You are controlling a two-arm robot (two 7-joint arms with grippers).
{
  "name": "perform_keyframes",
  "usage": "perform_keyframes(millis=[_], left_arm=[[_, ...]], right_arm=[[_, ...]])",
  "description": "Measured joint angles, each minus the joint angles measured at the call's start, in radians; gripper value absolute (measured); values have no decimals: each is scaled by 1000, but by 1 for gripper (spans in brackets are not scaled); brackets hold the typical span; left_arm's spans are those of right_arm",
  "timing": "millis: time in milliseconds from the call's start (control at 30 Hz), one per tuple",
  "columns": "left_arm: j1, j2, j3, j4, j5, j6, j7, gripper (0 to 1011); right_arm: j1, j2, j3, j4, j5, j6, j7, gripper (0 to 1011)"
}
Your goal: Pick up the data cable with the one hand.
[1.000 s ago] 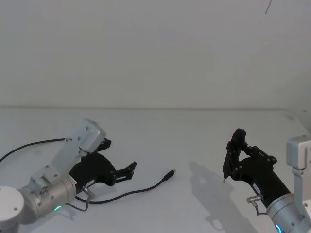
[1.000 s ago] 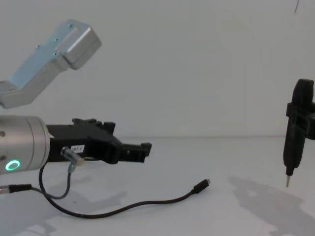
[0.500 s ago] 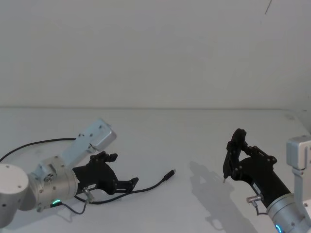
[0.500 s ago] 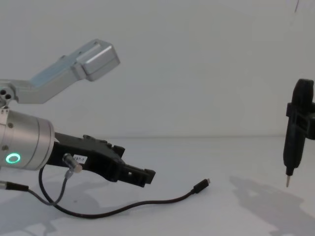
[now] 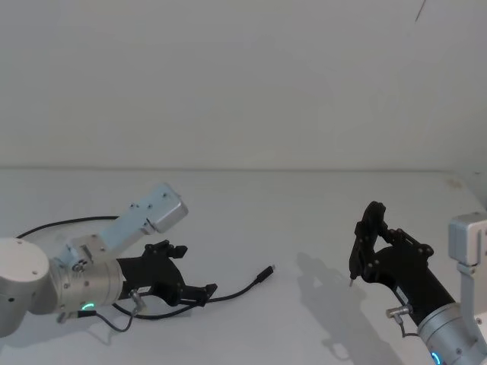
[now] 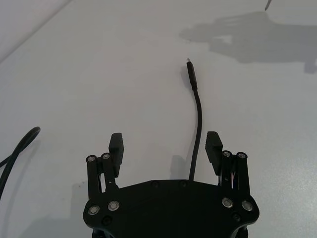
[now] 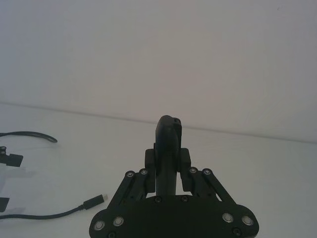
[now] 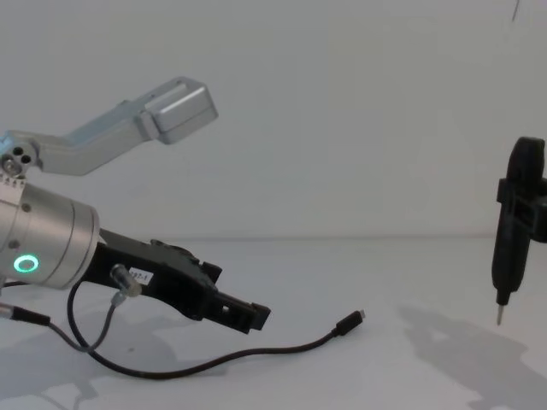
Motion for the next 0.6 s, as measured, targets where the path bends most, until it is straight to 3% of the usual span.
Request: perform_keyframes(millis=[600], left_arm=[[-53,-20,40,73,11,6,-37,1002]], right_arm=[[0,0,0,0,0,0,0,279]])
